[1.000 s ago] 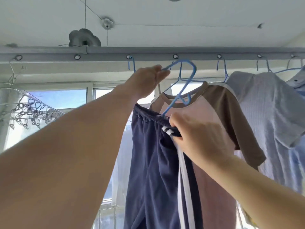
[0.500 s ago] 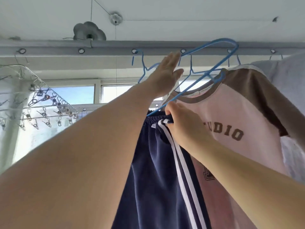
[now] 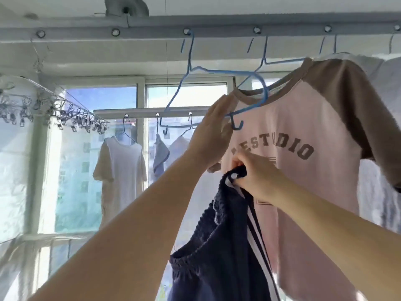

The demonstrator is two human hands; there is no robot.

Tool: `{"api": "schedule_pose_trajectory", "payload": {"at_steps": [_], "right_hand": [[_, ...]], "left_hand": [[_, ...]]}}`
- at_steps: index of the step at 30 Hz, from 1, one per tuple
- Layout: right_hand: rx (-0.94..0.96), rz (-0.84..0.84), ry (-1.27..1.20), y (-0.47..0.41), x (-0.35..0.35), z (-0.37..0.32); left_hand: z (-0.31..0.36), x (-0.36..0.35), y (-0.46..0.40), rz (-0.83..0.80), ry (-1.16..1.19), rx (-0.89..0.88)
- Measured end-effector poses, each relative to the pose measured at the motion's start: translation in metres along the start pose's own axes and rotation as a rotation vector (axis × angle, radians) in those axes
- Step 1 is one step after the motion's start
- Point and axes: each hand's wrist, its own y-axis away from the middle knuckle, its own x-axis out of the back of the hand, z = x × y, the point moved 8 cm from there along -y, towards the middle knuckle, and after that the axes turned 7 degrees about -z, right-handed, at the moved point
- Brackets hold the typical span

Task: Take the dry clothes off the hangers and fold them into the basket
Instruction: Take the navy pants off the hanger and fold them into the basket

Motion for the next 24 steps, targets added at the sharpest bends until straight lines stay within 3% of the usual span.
{"api": "schedule_pose_trajectory", "payload": {"at_steps": [5, 10, 15, 19, 21, 24], "right_hand": [[-0.015, -0.087, -0.053, 0.023, -0.018, 0.009], [-0.040, -0.141, -0.065, 0.044, -0.025, 0.016], [-0.052, -0.190, -0.062, 0.065, -0.038, 0.030], [-0.057, -0.204, -0.106, 0.076, -0.049, 0.038], [-0.069, -0.230, -0.169, 0.082, -0.060, 0.043], [-0.073, -0.330, -0.195, 0.094, -0.087, 0.052]], "left_hand": [[-0.019, -0.022, 0.068, 0.064, -0.006, 0.051], [-0.031, -0.064, 0.135, -0.050, 0.205, 0.198], [-0.060, -0.114, 0.211, -0.313, 0.221, 0.434], [-0.091, -0.140, 0.261, -0.628, 0.203, 0.602], [-0.107, -0.148, 0.285, -0.791, 0.038, 0.651], [-0.130, -0.145, 0.311, -0.958, -0.311, 0.564]]}}
